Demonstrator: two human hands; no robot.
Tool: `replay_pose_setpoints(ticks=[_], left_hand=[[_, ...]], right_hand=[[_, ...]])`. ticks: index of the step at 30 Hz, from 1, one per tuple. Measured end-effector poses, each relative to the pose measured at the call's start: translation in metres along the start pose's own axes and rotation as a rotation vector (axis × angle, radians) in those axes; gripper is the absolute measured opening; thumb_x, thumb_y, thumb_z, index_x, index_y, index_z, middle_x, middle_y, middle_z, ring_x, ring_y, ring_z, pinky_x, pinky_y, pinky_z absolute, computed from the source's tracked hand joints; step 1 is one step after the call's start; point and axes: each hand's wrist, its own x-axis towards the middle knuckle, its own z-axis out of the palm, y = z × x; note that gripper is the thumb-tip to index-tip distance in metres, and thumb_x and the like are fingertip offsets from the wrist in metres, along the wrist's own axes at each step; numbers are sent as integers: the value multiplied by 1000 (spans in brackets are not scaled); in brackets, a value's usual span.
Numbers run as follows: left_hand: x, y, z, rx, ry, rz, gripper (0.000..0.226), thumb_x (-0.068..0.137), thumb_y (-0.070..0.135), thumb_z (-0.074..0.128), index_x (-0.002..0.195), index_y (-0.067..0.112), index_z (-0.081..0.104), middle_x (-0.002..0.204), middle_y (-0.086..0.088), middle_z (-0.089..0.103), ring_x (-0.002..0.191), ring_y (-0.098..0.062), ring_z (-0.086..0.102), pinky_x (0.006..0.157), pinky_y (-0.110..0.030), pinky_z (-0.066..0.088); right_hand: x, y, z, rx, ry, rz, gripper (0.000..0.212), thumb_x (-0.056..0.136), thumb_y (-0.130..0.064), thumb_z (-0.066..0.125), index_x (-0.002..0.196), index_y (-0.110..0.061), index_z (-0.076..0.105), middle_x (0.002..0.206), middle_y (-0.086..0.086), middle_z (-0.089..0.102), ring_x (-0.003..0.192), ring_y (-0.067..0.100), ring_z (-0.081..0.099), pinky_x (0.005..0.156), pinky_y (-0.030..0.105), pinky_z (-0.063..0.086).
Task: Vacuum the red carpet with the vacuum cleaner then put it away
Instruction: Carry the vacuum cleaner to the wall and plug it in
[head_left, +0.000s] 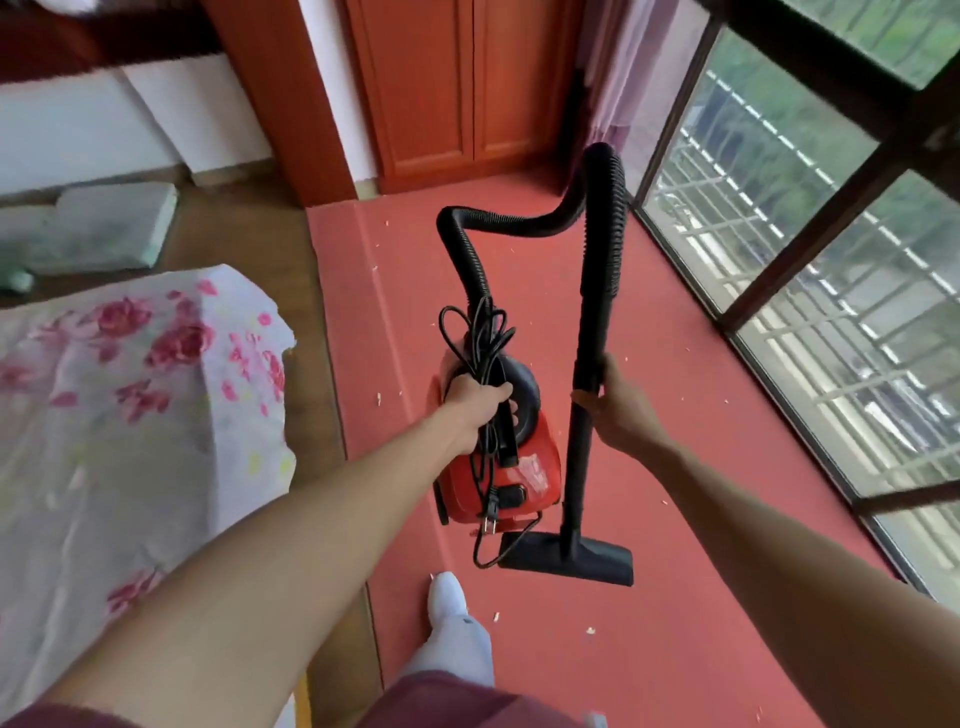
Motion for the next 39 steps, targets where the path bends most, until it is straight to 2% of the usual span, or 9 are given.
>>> replay_pose_setpoints(ticks=[3, 5, 7, 12, 15, 19, 26, 32, 39], left_hand=[[27, 25, -41, -42, 35, -4, 11, 99, 11, 60, 88, 11, 56, 78, -12, 65, 66, -26, 63, 73, -41, 55], [42, 40, -64, -56, 55, 4, 4, 99, 11, 59, 97, 10, 57, 79, -12, 65, 65, -25, 63, 66, -37, 55], [53, 57, -84, -62, 77, 12, 10, 99, 11, 59, 108, 8, 57, 80, -12, 65, 63, -24, 63, 57, -32, 54], [90, 102, -124, -83, 111, 9, 19, 99, 13, 59, 117, 6, 58, 80, -11, 66, 64, -22, 63, 57, -30, 54], [119, 130, -140, -104, 133, -1, 17, 99, 14, 60, 112, 4, 61, 85, -12, 68, 66, -23, 64, 57, -31, 54], [170, 169, -153, -130, 184, -31, 8, 98, 13, 61, 104, 8, 62, 90, -14, 70, 72, -25, 67, 68, -36, 57], [259, 253, -177, -132, 229, -56, 7, 96, 11, 64, 97, 7, 58, 75, -11, 63, 61, -24, 62, 55, -32, 55], [321, 331, -207, -81, 215, 2, 5, 95, 5, 64, 94, 6, 59, 72, -10, 61, 59, -23, 59, 60, -33, 54], [428, 412, -282, 9, 174, 25, 16, 91, 3, 69, 106, 1, 64, 74, -10, 63, 59, -22, 62, 50, -26, 56]], right_hand=[[39, -38, 22, -19, -26, -4, 35, 92, -21, 62, 120, -13, 44, 104, 15, 66, 90, 38, 62, 70, 42, 49], [60, -61, 31, -30, -33, -4, 34, 92, -21, 62, 119, -13, 43, 100, 13, 65, 87, 38, 61, 68, 40, 46], [80, -81, 35, -39, -43, -7, 33, 93, -20, 62, 119, -11, 43, 97, 11, 62, 82, 35, 60, 63, 35, 40], [144, -130, 40, -43, -50, -70, 33, 94, -20, 61, 121, -10, 43, 93, 11, 61, 74, 30, 57, 58, 32, 36], [185, -152, 45, -48, -72, -119, 36, 94, -19, 61, 124, -9, 43, 100, 14, 65, 81, 35, 61, 61, 36, 44], [257, -171, 56, -77, -117, -144, 35, 93, -22, 61, 121, -13, 41, 100, 20, 67, 83, 40, 64, 69, 48, 53], [397, -210, 53, -130, -165, -154, 32, 95, -23, 60, 115, -8, 40, 90, 20, 60, 72, 36, 53, 58, 37, 37], [491, -259, 46, -83, -127, -133, 30, 93, -23, 62, 106, -11, 39, 92, 21, 62, 83, 45, 60, 59, 38, 38], [597, -324, 79, -35, -86, -52, 28, 92, -19, 63, 99, -13, 37, 89, 15, 58, 85, 43, 60, 61, 38, 37]])
